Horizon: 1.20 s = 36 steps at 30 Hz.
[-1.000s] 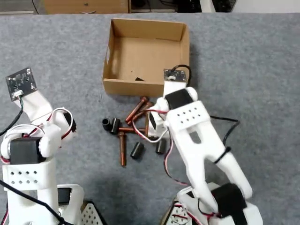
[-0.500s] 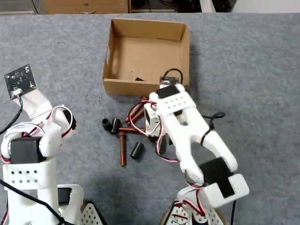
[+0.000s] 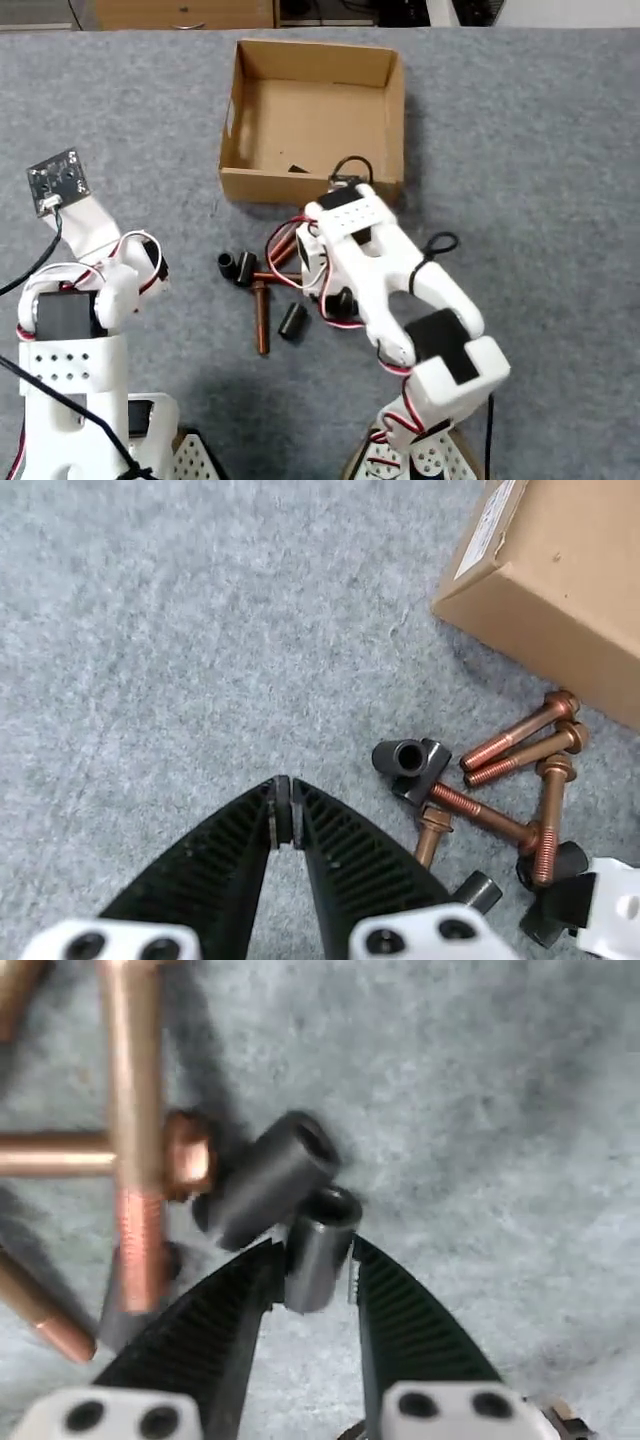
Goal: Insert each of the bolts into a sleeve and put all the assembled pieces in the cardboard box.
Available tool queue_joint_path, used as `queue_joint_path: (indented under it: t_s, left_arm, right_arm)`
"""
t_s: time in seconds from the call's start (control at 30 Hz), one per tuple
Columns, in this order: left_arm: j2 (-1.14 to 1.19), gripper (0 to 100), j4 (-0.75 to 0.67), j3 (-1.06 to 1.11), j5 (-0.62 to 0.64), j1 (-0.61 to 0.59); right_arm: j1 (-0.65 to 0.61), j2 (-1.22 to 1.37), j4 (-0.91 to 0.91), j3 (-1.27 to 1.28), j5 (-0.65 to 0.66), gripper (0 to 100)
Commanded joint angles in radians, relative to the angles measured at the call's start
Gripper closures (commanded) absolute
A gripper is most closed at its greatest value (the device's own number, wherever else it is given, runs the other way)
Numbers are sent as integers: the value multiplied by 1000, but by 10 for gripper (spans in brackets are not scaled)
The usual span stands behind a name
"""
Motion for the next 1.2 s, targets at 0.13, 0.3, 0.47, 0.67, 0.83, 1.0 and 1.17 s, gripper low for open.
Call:
queue_joint_path:
  t_s: [0.13,0.3,0.47,0.67,0.83,1.0,1.17]
  left_arm:
    - [-5,980,-17,-3,0,-11]
    - [-5,980,-17,-2,0,-11]
    - [-5,980,-17,0,0,-8]
    - [1,980,-15,26,0,-5]
    - [-4,980,-11,74,-8,-3]
    - [-4,980,-14,66,-8,-3]
    - [4,980,-23,38,-2,-2]
  right_arm:
    - [-15,81,-34,-24,-15,875]
    - [-8,108,-37,-27,-15,988]
    - [-8,114,-35,-41,-14,998]
    - [-8,107,5,-62,-5,997]
    - [-7,38,190,-208,15,997]
    - [-7,-171,338,-395,40,997]
    - [73,-377,408,-553,72,997]
